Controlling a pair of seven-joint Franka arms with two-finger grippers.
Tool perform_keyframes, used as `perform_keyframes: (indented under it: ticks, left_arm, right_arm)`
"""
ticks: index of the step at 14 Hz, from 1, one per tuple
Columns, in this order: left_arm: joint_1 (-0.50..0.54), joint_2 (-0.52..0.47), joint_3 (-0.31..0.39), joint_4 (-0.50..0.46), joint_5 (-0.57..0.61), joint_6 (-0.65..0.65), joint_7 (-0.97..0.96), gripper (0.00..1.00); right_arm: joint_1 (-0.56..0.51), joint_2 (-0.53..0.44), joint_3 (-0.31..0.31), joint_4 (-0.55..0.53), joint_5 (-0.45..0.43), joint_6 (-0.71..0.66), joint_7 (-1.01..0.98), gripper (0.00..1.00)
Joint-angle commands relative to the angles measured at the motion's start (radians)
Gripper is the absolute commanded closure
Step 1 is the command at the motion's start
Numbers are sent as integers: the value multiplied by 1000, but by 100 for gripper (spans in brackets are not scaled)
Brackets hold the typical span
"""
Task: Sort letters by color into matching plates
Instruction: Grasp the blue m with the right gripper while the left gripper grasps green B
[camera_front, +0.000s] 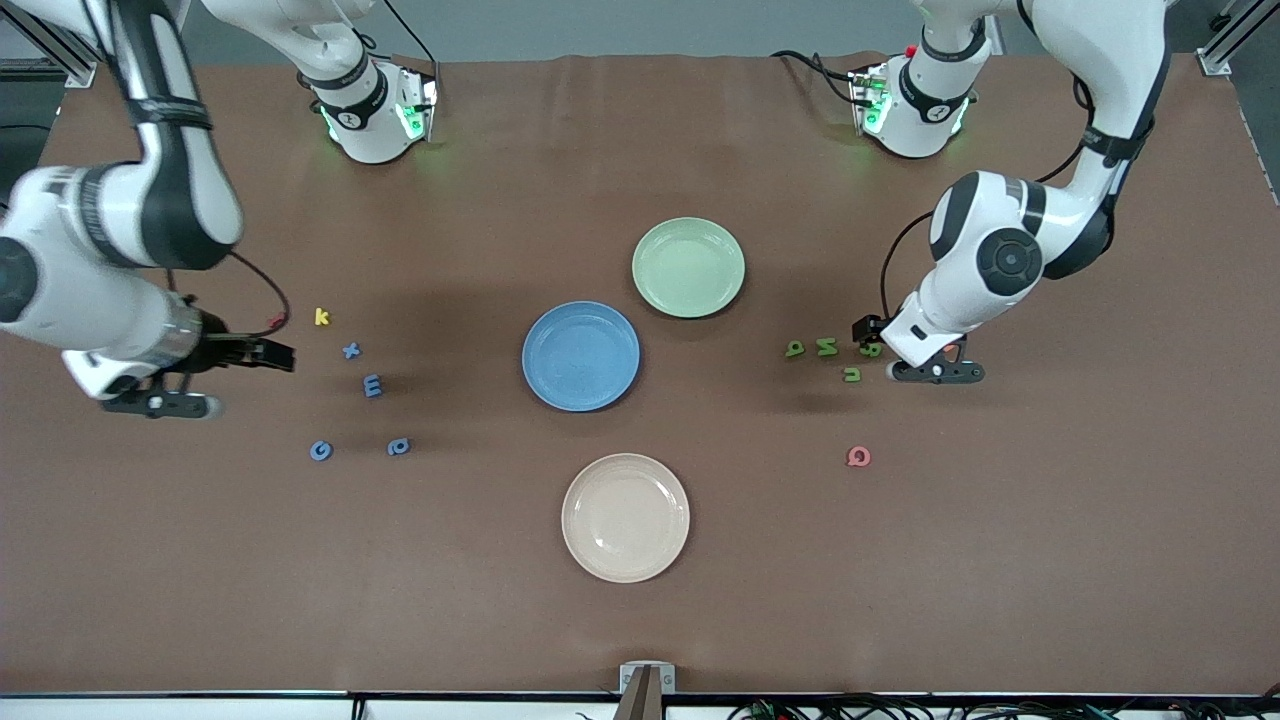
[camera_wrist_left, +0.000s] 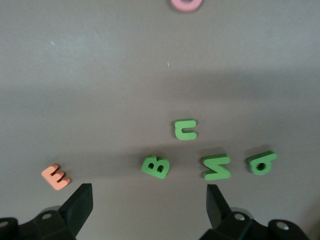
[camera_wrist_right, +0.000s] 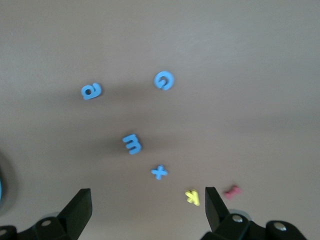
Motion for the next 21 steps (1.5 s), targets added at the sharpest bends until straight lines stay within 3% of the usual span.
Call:
perform_keyframes:
  ticks: [1,3,8,16,21]
  left_arm:
    - [-7,26,-1,-34,52,63,-18,0]
    - [-9,48,-1,-52,55,103,-18,0]
    - [-3,75,0,-88,87,163,-18,6]
    - [2,121,3,-89,88,232,-18,31]
    - [3,126,5,-89,88,232,-17,56]
  right_arm:
    - [43,-70,-2,-205,-1,181,52,15]
    - [67,-63,-2,-284,-1,307,55,17]
    - [81,45,-1,-322,-2,456,57,18]
    - [81,200,-1,-319,-11,654,16,18]
    - [80,240,-1,-307,-10,671,14,24]
